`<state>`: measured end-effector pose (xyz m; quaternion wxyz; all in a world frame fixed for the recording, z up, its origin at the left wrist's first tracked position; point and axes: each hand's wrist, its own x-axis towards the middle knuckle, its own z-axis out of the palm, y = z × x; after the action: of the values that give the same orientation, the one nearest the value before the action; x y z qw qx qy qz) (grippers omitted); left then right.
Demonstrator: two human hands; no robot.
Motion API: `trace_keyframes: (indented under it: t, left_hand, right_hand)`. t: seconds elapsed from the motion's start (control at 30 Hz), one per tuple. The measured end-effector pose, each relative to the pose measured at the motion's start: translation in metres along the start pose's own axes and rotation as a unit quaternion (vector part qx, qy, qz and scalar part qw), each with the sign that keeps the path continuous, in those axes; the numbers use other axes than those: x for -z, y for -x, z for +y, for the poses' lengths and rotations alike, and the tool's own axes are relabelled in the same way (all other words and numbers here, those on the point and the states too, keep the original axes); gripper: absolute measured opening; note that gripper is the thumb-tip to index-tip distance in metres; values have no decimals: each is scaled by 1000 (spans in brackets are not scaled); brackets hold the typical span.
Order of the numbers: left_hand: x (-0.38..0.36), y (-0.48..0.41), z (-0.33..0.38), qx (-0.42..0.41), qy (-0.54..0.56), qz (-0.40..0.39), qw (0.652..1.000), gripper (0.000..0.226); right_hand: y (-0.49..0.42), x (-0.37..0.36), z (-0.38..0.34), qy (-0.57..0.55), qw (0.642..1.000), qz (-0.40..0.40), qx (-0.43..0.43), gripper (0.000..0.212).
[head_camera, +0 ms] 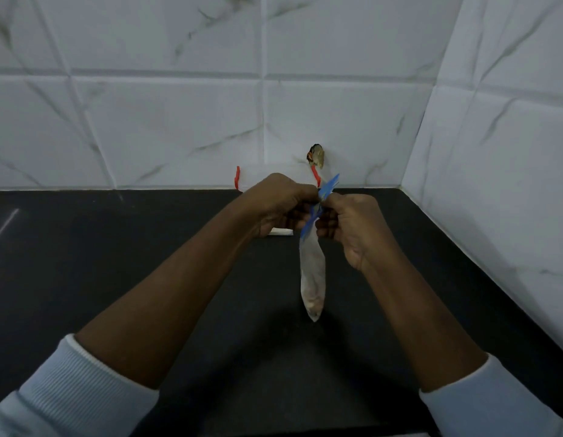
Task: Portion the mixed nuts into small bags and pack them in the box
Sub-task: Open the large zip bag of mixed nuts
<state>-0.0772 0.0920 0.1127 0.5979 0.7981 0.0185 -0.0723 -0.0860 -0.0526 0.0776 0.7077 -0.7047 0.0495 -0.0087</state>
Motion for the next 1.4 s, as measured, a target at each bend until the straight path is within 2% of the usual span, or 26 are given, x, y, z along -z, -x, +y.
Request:
trace_keyframes:
  t: [0.1,0.2,0.27,0.4,0.5,0.6,0.67,0.73,0.8,0.87,0.97,1.07,1.13,1.2,1.23,1.33,1.4]
  left_hand:
    - [14,-2,-2,-67,-82,76,992,23]
    - [47,-4,-5,-124,-234,195,944,25]
    - [62,-3,-5,-115,-249,197,941,23]
    - [58,-4,-4,-78,-252,137,955,20]
    - [54,-8,-4,-79,-229,138,960,22]
    - [48,-10,-6,-71,-192,128,970,27]
    - [37,-10,-6,-63,-161,104,979,29]
    - [27,-10,-6,-65,-149,88,983,24]
    - [22,-11,-4,-85,-156,105,978,16]
    - [23,-13,2,-108,-168,136,970,9]
    - [30,-17,14,-147,-187,169,957,7]
    - [39,-23,21,-211,-261,197,921,5]
    - [39,-23,20,-234,-322,168,902,18]
    - [33,-23,16,-241,-377,127,885,24]
    - [29,-22,13,-248,-392,123,878,24]
    - [25,-12,4,-267,-391,155,867,27]
    - [30,4,-4,-246,-394,156,872,41]
  right_hand:
    - [1,15,-3,109,992,31,56,19]
    - [8,51,-12,324,936,75,117,23]
    - [16,71,-22,410,903,74,108,23]
    - [24,75,-30,483,868,42,106,20]
    - [23,71,-31,494,861,3,123,4]
    - [21,67,-35,456,881,-54,116,16]
    - [18,59,-37,456,880,-62,115,19]
    - [8,52,-39,510,848,-44,134,23]
    - [-1,44,-42,560,816,-25,144,30]
    - [-12,38,-48,574,805,-8,149,30]
    - [-14,37,-61,562,816,-3,138,11]
    - [-4,41,-67,538,837,-48,88,20]
    - [-1,42,-62,560,823,-59,74,19]
    - [-2,39,-51,584,804,-40,106,12]
    - [-5,38,-45,576,806,-29,131,11]
    - [-11,34,-31,544,814,-13,205,5]
    - [-10,35,-23,526,817,11,235,9]
